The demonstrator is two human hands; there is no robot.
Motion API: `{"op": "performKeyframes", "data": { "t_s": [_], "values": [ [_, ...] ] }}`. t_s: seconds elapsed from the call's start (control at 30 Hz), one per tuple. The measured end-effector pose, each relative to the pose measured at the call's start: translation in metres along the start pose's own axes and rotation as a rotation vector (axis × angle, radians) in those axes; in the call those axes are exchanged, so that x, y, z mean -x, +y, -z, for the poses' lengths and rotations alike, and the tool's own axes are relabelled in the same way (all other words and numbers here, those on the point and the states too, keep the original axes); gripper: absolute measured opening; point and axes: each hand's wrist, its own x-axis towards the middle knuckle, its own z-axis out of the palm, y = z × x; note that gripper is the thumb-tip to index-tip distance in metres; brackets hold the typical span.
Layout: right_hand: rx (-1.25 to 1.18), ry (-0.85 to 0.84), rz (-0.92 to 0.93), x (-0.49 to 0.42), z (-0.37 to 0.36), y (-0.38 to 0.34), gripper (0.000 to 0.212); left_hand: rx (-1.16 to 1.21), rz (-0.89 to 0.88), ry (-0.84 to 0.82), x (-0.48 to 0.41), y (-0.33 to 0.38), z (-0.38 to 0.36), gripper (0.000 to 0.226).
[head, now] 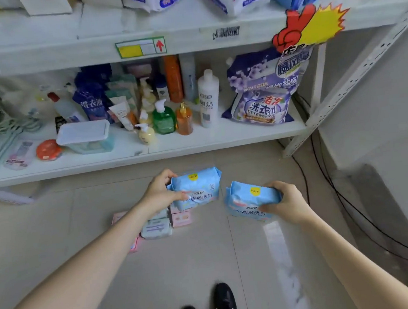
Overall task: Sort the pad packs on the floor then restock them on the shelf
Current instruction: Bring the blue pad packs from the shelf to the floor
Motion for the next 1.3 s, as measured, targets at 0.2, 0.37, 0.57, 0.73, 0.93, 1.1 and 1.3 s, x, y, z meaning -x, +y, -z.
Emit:
{"op": "performKeyframes", "data": {
  "t_s": [0.2, 0.37, 0.57, 0.73, 0.93, 1.1, 1.3],
  "values": [
    [-0.031, -0.049, -0.019, -0.080, -0.069, 0.114, 0.043, -0.041, -0.001, -0.034, -0.109, -0.097, -0.070, 0.045],
    [-0.032, -0.072, 0.010, -0.132, -0.131, 0.200, 0.044, -0.093, -0.036, -0.049, -0.188, -0.173, -0.113, 0.048],
    [-0.076, -0.120, 0.036, -0.188, -0.204, 0.268, 0.045, -0.149, -0.083, -0.062, -0.260, -0.241, -0.142, 0.049],
    [-0.083, -0.125, 0.070, -0.228, -0.249, 0.298, 0.045, -0.170, -0.105, -0.065, -0.301, -0.278, -0.154, 0.047],
    [-0.120, -0.086, 0.091, -0.262, -0.287, 0.322, 0.051, -0.190, -0.143, -0.084, -0.336, -0.307, -0.163, 0.047],
    [-0.158, -0.062, 0.108, -0.273, -0.309, 0.334, 0.066, -0.257, -0.178, -0.151, -0.349, -0.318, -0.165, 0.048],
    [-0.254, -0.023, 0.133, -0.278, -0.322, 0.334, 0.107, -0.259, -0.101, -0.335, -0.359, -0.320, -0.151, 0.053]
  ]
}}
